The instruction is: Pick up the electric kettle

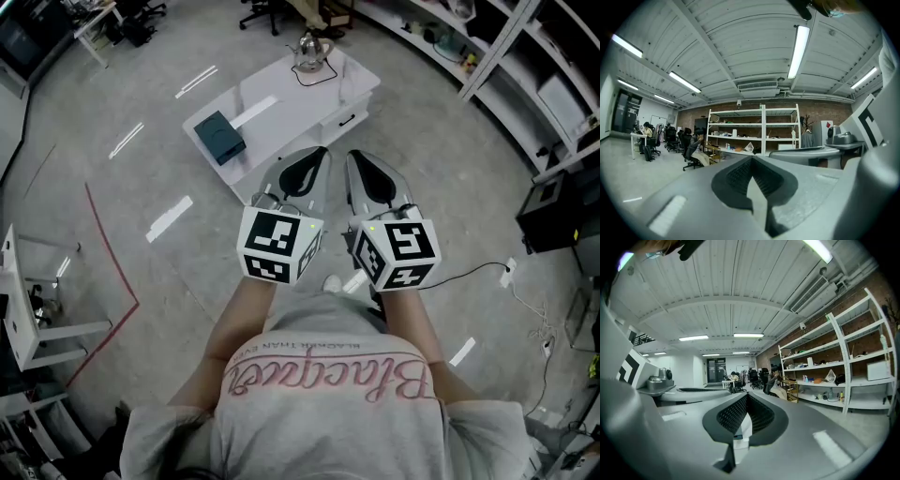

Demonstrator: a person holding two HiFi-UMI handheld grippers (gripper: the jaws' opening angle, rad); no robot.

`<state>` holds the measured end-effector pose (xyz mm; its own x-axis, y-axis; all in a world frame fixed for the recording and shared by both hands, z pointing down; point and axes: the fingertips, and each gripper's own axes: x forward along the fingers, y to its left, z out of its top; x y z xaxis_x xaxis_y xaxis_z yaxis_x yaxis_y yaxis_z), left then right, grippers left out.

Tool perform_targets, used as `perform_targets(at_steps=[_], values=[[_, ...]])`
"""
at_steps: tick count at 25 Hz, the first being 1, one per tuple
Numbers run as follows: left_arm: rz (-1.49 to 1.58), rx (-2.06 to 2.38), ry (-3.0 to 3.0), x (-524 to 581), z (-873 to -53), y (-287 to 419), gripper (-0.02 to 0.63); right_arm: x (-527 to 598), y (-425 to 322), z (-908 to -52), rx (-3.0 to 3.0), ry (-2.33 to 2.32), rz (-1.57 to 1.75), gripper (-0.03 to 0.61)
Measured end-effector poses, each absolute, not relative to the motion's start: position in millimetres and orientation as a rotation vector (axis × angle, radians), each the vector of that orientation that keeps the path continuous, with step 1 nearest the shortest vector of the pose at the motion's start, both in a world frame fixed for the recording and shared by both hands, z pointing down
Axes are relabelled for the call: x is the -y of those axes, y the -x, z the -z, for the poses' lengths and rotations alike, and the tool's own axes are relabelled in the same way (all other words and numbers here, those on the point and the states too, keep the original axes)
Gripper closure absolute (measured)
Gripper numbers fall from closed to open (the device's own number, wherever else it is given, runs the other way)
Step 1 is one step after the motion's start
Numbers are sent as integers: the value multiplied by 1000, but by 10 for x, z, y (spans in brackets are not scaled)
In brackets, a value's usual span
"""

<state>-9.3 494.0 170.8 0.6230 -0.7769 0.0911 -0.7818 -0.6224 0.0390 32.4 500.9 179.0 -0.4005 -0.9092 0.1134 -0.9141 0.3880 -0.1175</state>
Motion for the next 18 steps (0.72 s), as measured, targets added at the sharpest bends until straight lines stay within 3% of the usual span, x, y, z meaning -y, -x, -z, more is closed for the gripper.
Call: perform_targets(at_steps=[18], values=[[-103, 1416, -2672, -4678, -1884, -384, 607, -4723, -854, -1953, 2676, -1582, -363, 558]])
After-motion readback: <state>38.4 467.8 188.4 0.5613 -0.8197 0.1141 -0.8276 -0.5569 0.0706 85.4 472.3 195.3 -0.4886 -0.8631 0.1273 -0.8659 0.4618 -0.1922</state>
